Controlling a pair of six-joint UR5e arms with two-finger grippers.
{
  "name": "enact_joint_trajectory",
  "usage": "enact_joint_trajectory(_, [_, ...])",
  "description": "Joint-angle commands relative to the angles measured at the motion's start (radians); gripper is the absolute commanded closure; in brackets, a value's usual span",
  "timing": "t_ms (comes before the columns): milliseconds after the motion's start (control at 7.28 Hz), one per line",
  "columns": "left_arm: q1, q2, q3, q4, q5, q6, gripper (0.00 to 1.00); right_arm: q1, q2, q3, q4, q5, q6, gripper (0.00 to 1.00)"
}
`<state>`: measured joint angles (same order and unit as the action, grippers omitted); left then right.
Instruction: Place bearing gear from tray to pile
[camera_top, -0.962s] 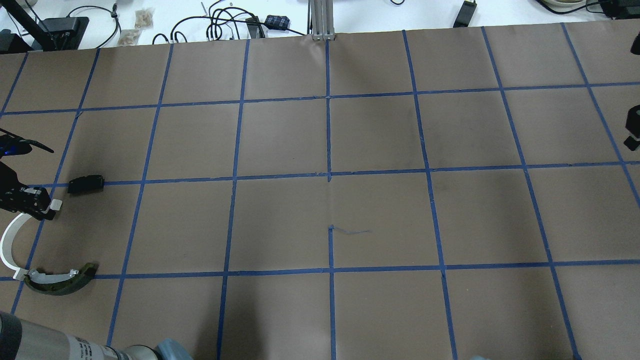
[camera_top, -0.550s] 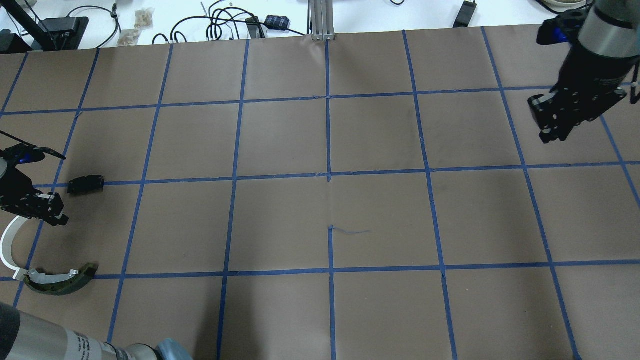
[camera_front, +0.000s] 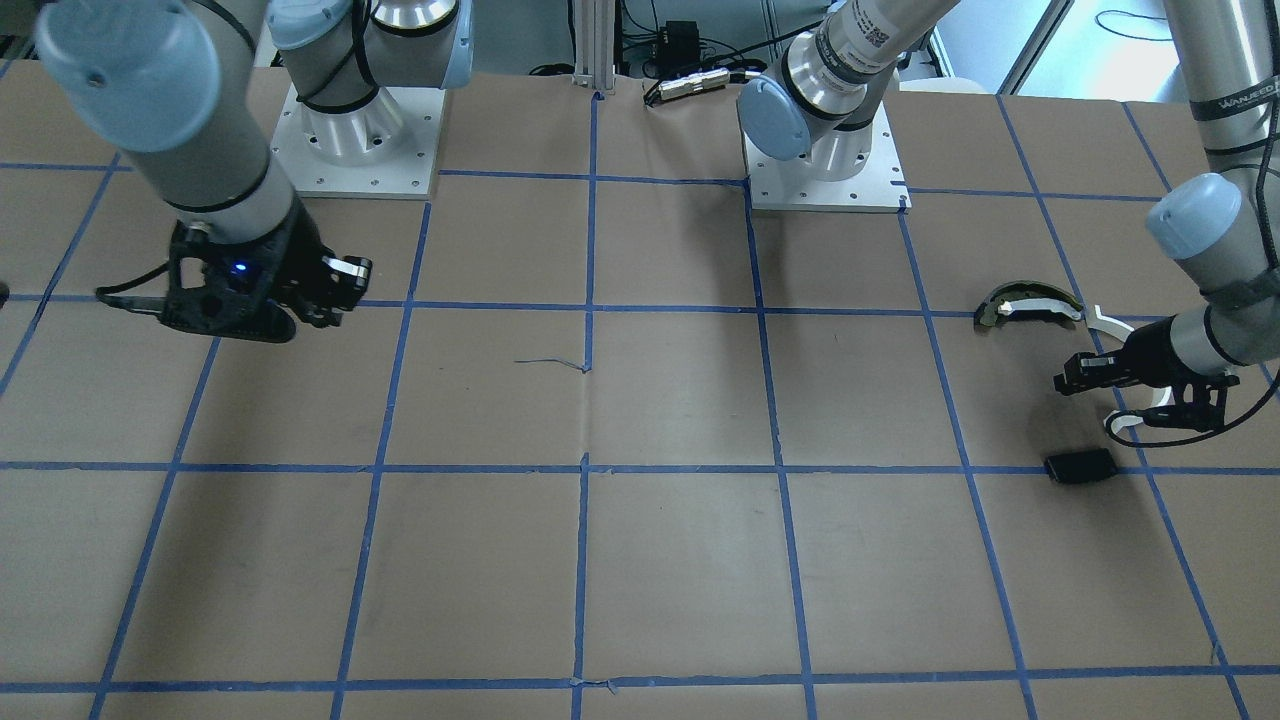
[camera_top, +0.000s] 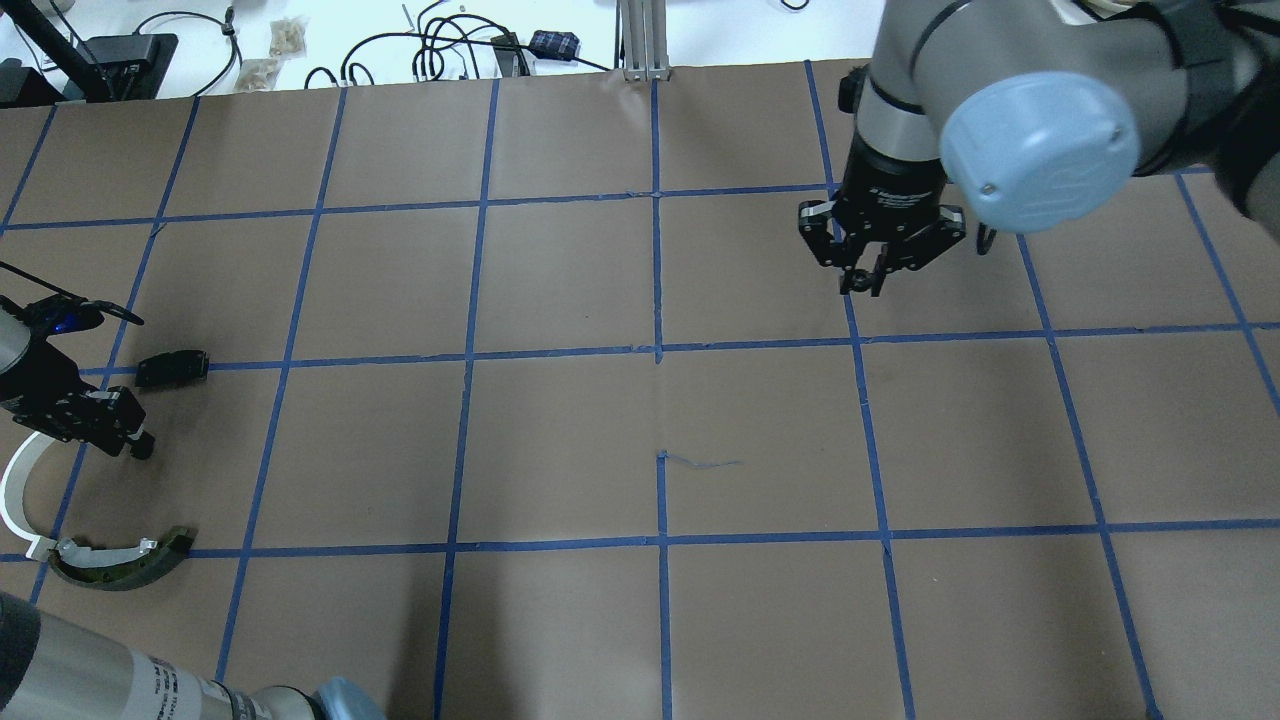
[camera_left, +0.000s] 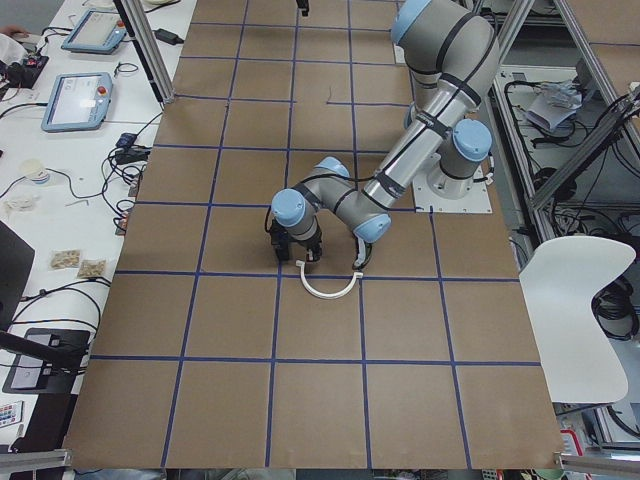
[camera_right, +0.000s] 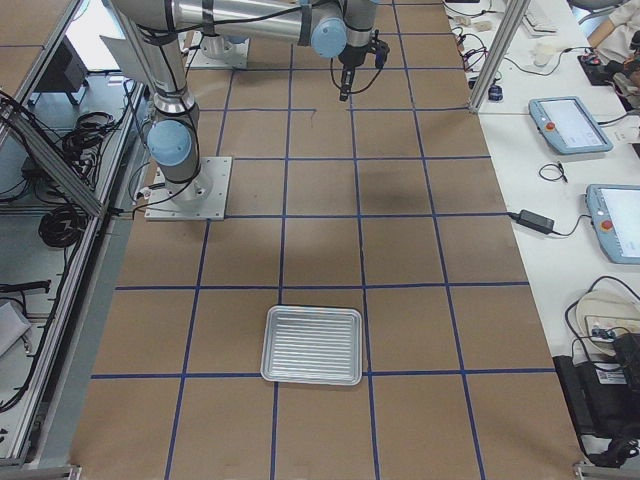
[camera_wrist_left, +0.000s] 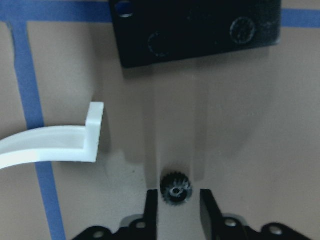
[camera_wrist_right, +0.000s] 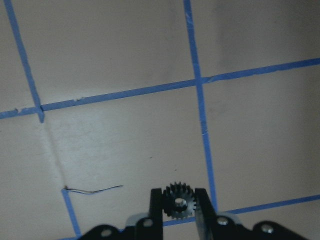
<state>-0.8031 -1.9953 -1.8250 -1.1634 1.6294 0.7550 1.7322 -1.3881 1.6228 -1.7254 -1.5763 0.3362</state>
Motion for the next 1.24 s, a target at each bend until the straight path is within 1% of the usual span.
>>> enact_joint_trajectory(0, [-0.019,0.038,0.012,-0.019,0.007,-0.002,0.00,0.163,0.145,-0.003,-0.249,0.003,0.226,0.91])
enact_joint_trajectory(137, [-0.051,0.059,0.048,-0.041,0.000,-0.008,0.00,0.185,0.161,0.002,-0.281,-0.002,0.228,0.91])
enact_joint_trajectory(275, [-0.124,0.076,0.103,-0.082,-0.005,-0.040,0.00,0.185,0.164,0.003,-0.281,-0.001,0.230,0.91])
enact_joint_trajectory(412, [-0.219,0.101,0.143,-0.093,-0.005,-0.048,0.00,0.185,0.167,0.005,-0.283,0.005,0.231,0.91])
enact_joint_trajectory(550, [-0.281,0.107,0.150,-0.096,-0.009,-0.096,0.00,0.187,0.178,0.003,-0.289,0.030,0.234,0.91])
enact_joint_trajectory(687, [-0.325,0.110,0.147,-0.099,-0.044,-0.112,0.00,0.190,0.196,0.005,-0.336,0.051,0.233,0.91])
enact_joint_trajectory(825, [-0.373,0.098,0.147,-0.098,-0.098,-0.131,0.00,0.190,0.198,0.006,-0.335,0.055,0.233,0.90])
enact_joint_trajectory(962, [-0.428,0.090,0.154,-0.093,-0.108,-0.196,0.00,0.190,0.201,0.006,-0.332,0.061,0.233,0.88])
enact_joint_trajectory(1100, [-0.488,0.090,0.154,-0.087,-0.105,-0.251,0.00,0.190,0.202,0.006,-0.329,0.061,0.234,0.52])
